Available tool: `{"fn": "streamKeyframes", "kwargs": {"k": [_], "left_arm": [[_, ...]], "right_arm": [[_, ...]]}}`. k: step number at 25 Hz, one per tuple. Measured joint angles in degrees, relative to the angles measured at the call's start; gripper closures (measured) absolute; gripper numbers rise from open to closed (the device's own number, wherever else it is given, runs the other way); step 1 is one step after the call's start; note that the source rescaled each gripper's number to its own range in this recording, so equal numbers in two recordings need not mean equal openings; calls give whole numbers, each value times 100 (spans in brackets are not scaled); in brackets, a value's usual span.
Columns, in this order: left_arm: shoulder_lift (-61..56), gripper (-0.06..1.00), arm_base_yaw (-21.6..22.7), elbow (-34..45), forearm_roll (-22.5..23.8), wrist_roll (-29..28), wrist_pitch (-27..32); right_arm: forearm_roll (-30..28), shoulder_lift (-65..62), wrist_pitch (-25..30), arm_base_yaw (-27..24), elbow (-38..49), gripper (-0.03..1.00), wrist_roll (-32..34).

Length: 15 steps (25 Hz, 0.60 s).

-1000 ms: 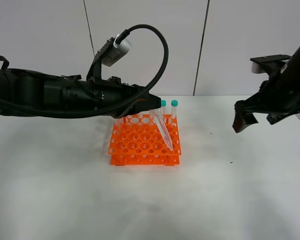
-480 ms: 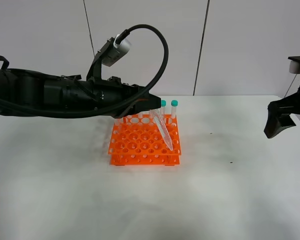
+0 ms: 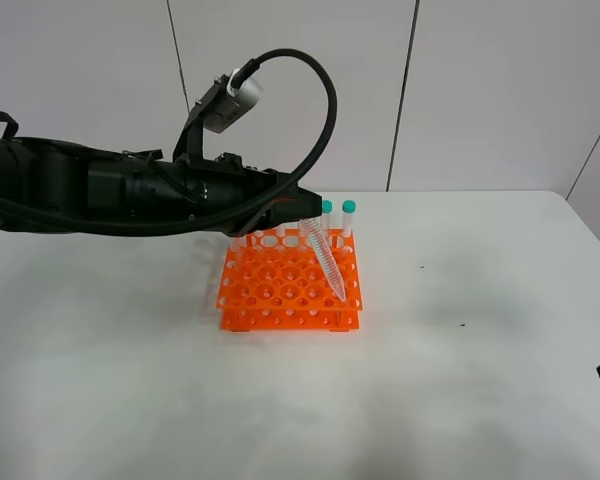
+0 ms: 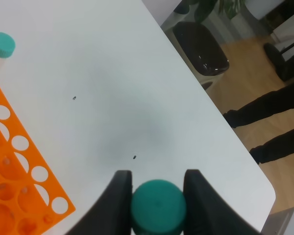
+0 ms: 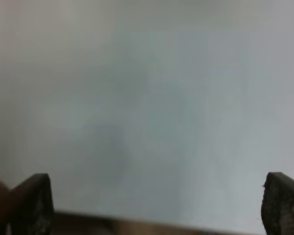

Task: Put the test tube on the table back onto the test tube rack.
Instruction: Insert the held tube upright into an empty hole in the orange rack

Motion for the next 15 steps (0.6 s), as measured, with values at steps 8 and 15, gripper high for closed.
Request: {"fn": "streamKeyframes", "kwargs": {"k": [8,15], "left_arm": [[0,93,0,0,0,0,0],[0,93,0,0,24,0,0]], "right_arm": [[1,-2901,-446,0,574,5,0],[-4,-3541,-452,0,580,5,25]]}}
